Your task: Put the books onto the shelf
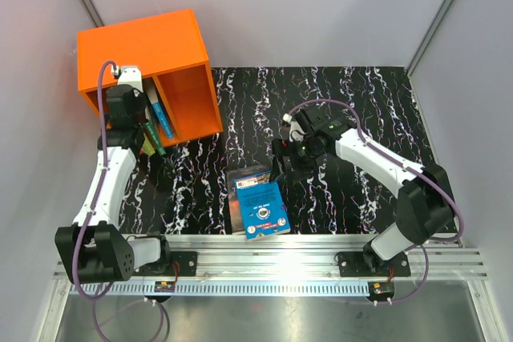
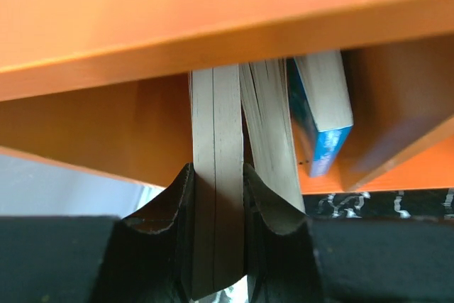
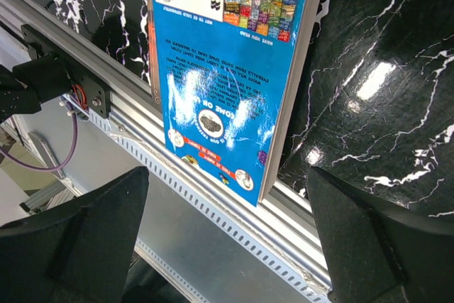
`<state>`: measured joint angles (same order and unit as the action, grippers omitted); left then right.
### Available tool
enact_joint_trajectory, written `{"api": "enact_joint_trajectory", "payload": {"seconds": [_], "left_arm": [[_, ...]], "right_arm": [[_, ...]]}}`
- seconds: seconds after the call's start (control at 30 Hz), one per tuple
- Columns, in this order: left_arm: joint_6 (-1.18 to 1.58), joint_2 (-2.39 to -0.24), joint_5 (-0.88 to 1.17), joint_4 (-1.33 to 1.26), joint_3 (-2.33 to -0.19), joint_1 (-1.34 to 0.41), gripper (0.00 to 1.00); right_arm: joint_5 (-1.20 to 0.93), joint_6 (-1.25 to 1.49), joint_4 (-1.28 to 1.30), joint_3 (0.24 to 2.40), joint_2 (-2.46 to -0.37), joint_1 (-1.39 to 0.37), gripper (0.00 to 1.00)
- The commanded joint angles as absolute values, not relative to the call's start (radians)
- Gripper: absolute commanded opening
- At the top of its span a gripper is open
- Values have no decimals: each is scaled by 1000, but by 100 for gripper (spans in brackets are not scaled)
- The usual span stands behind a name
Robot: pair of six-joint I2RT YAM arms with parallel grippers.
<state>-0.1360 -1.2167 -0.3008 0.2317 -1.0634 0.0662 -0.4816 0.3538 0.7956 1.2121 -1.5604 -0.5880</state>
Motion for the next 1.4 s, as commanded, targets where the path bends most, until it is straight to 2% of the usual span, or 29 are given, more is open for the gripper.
{"api": "enact_joint_trajectory", "payload": {"seconds": [0.0,0.37,0.43,0.47,0.5,0.57,0.6,0.67,0.7,0.73,0.83,1.17,1.37], "left_arm": [[-219,-1193,-285,-20,-1065,94,0],[-253,-1186,-184,-422,-824,141,0],[-250,-1200,-189,-468,-810,146,5],[-252,-1204,-193,-483,-804,152,8],[-252,-1210,-196,-517,-789,155,17],[-259,-1224,-192,-555,-772,167,23],[-262,-1230,-189,-596,-756,173,36],[-270,-1247,-189,-639,-746,181,46],[-270,-1252,-196,-676,-739,183,57],[-262,-1265,-205,-684,-742,184,73],[-244,-1275,-236,-652,-771,184,83],[-183,-1172,-329,-511,-819,184,87],[-36,-1031,-466,-257,-877,184,87]], "right_arm": [[-523,356,762,1220,-1578,-581,100],[-558,371,765,1232,-1618,-581,99],[-558,373,764,1230,-1621,-581,100],[-558,374,764,1230,-1621,-581,99],[-558,374,762,1229,-1620,-580,99],[-558,379,758,1224,-1617,-581,100],[-557,382,753,1221,-1614,-581,100],[-558,390,749,1210,-1614,-581,99],[-561,393,744,1207,-1612,-581,99],[-564,396,742,1201,-1612,-581,99],[-571,413,736,1192,-1605,-580,99],[-580,446,700,1152,-1565,-581,99],[-589,474,661,1131,-1551,-581,99]]}}
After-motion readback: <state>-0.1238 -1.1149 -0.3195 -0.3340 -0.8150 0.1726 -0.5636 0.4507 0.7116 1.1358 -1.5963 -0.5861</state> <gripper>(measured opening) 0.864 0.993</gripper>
